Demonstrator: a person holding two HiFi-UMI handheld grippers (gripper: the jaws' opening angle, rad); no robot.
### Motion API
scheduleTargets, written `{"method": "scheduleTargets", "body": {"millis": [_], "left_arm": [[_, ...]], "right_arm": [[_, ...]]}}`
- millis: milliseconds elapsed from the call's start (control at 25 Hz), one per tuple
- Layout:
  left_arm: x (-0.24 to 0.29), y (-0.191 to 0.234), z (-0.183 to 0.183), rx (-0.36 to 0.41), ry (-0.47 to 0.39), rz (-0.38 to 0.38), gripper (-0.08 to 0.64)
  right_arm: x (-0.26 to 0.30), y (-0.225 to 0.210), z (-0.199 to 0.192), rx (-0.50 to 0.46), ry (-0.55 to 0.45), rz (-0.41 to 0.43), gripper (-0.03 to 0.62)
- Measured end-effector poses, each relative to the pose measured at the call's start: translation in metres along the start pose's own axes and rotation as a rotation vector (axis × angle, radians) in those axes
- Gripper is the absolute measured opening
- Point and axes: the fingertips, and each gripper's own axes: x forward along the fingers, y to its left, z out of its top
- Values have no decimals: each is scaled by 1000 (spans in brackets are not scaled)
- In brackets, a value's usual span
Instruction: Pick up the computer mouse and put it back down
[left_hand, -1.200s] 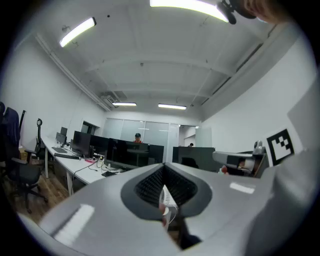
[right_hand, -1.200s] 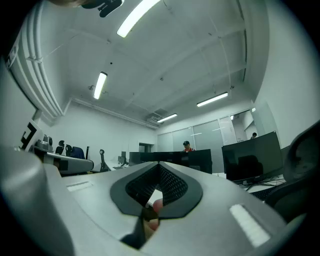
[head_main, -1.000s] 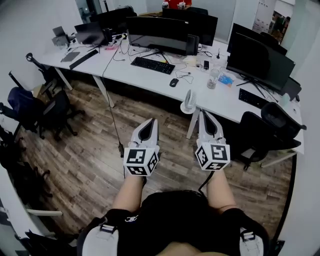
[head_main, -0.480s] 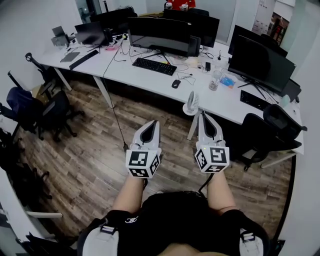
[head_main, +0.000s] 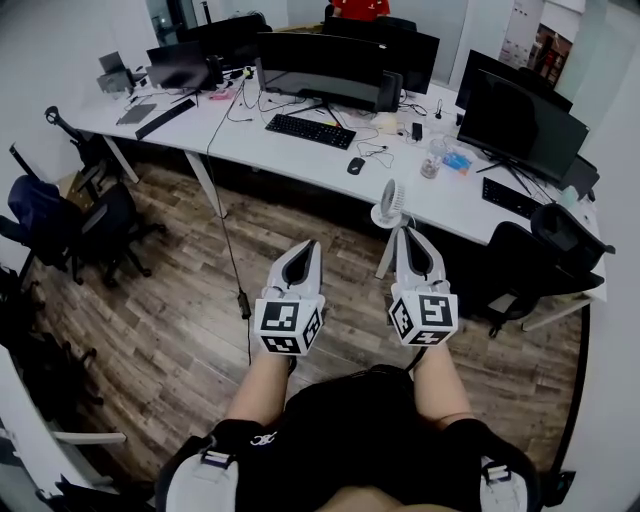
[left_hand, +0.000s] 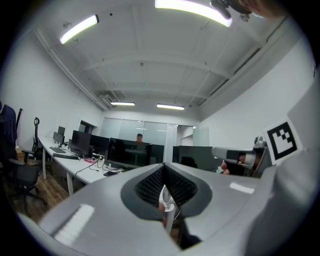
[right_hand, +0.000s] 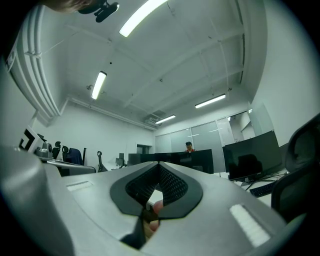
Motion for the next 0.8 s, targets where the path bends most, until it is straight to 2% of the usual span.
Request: {"method": "scheduleTargets", "body": {"millis": [440, 800], "left_arm": [[13, 20, -1, 12, 0, -1, 51], [79, 53, -11, 26, 13, 5, 51]], "right_arm": [[27, 4, -6, 17, -17, -7, -2], [103, -15, -32, 36, -15, 0, -2]]}}
